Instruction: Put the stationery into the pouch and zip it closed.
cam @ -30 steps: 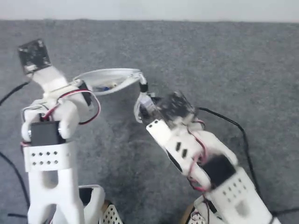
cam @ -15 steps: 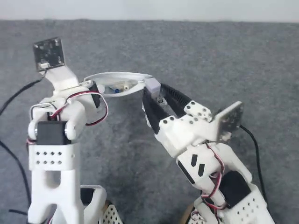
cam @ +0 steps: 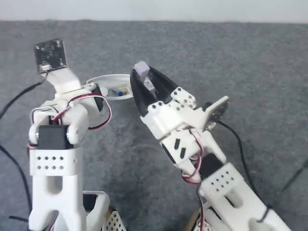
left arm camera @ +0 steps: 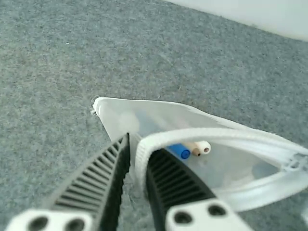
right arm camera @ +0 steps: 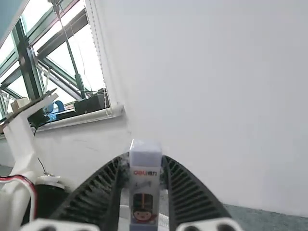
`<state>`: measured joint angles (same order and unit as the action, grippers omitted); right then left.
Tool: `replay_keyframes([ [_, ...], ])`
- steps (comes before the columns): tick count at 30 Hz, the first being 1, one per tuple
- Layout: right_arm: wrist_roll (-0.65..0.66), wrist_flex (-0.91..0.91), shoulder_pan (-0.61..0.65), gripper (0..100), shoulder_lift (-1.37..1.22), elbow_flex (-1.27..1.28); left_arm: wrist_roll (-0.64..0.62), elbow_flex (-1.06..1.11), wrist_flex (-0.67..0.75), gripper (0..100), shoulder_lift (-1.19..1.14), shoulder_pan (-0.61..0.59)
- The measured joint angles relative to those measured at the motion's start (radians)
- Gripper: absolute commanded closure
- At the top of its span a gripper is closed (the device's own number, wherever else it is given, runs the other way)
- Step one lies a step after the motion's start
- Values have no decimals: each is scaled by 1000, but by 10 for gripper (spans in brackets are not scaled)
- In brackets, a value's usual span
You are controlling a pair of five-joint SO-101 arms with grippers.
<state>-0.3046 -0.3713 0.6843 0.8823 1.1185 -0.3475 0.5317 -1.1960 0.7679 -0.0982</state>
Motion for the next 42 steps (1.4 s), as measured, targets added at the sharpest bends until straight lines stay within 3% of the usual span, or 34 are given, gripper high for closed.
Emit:
replay_keyframes([
  [6, 2, -212, 5, 992, -218, 0, 0, 0, 0, 987, 0, 0],
  [21, 318, -770, 68, 968, -703, -3, 0, 0, 0, 987, -2, -3],
  [27, 359, -812, 84, 760, -729, -3, 0, 0, 0, 987, -2, -3],
  [42, 371, -816, 109, 834, -710, 37, 0, 0, 0, 987, -2, 0],
])
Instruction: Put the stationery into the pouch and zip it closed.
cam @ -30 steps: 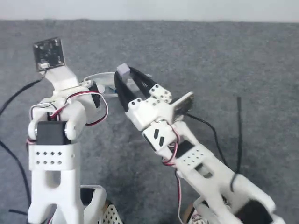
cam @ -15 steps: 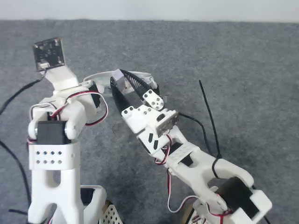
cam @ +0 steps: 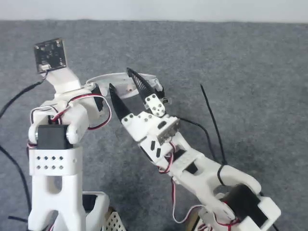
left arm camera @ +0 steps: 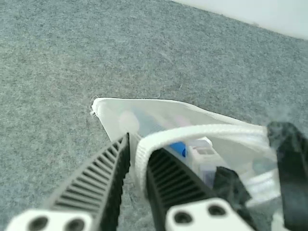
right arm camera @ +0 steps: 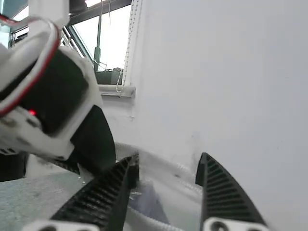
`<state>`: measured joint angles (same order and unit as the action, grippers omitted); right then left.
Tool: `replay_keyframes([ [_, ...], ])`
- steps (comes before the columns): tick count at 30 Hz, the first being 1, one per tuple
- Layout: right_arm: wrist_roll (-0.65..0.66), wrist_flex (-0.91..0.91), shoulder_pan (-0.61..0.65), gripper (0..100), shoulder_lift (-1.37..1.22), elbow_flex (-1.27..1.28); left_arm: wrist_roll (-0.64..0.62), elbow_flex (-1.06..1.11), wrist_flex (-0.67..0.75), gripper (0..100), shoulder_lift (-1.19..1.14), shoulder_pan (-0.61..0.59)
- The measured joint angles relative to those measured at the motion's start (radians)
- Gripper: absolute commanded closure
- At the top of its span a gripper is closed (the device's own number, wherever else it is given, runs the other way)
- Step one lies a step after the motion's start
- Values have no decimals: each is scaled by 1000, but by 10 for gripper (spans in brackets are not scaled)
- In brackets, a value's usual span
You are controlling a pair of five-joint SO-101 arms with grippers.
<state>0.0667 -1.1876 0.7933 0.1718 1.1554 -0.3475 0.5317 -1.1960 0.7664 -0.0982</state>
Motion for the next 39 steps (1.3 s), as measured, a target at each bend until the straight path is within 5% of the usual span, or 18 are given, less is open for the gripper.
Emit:
replay_keyframes([
  [8, 57, 155, 0, 960, 215, 118, 0, 0, 0, 987, 0, 0],
  [18, -124, 772, 2, 984, 408, -11, 41, 8, 0, 987, 0, -2],
  [28, -242, 1444, 2, 980, 250, -445, 86, 9, 0, 987, 0, 0],
  [39, -244, 1554, -43, 805, 342, -453, 89, 20, 0, 987, 0, 6],
])
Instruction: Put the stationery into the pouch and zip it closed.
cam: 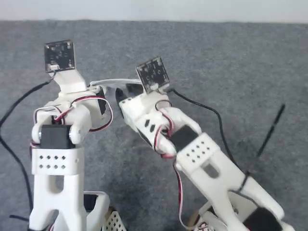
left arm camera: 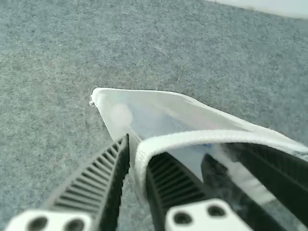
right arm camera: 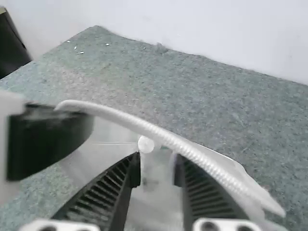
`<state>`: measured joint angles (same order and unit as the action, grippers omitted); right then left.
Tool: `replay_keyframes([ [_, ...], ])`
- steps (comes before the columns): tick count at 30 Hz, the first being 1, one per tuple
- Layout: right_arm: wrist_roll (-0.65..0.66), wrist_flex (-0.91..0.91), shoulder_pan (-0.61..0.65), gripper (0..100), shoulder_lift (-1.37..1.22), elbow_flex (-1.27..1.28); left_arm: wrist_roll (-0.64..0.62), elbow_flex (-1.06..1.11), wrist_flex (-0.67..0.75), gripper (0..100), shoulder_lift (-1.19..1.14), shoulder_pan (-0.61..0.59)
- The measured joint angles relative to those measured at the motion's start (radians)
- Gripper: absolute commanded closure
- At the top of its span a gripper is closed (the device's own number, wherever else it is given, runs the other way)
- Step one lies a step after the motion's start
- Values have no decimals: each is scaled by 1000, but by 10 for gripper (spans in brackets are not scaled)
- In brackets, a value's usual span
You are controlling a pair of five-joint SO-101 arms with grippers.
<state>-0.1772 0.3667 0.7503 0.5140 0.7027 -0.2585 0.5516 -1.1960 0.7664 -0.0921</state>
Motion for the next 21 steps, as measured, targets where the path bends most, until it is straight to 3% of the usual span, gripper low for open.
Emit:
replay_keyframes([
  [8, 2, 6, -15, 815, 239, 126, 0, 0, 0, 987, 0, -2],
  [16, 2, 130, -80, 814, 396, 135, 0, 0, 0, 987, 0, -9],
  [21, 2, 189, -81, 814, 473, 138, -14, 0, 0, 987, 0, -89],
])
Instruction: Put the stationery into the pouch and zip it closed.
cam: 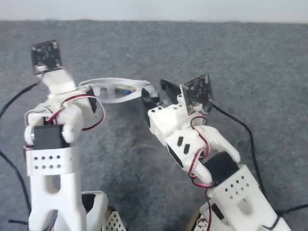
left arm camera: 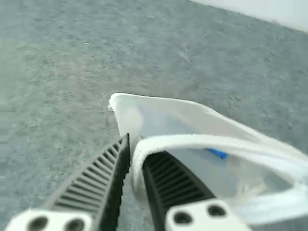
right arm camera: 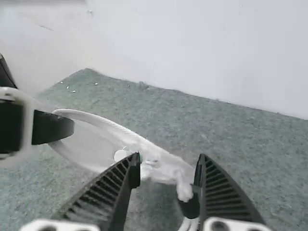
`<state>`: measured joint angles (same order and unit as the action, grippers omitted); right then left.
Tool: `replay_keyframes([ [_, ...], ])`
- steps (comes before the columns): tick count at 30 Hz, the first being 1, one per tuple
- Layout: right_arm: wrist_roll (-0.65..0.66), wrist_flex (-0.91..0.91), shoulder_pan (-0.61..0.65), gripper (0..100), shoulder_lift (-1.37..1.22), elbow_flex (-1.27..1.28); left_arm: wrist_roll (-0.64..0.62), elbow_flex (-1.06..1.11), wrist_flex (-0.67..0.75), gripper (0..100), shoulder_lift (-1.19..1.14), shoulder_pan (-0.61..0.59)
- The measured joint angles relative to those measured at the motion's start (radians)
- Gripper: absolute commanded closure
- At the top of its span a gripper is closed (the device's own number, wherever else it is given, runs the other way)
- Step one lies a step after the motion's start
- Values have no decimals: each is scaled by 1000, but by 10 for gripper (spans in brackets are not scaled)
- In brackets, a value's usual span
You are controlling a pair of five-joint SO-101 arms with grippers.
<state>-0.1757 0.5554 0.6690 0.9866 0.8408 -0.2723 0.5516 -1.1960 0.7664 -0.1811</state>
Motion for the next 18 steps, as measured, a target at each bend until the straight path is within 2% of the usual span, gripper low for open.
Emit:
replay_keyframes([
  [7, 5, -106, -2, 814, 6, 140, -9, 0, 0, 987, 0, -83],
  [18, 127, -269, 71, 815, 6, 298, -44, 0, 0, 987, 0, -141],
])
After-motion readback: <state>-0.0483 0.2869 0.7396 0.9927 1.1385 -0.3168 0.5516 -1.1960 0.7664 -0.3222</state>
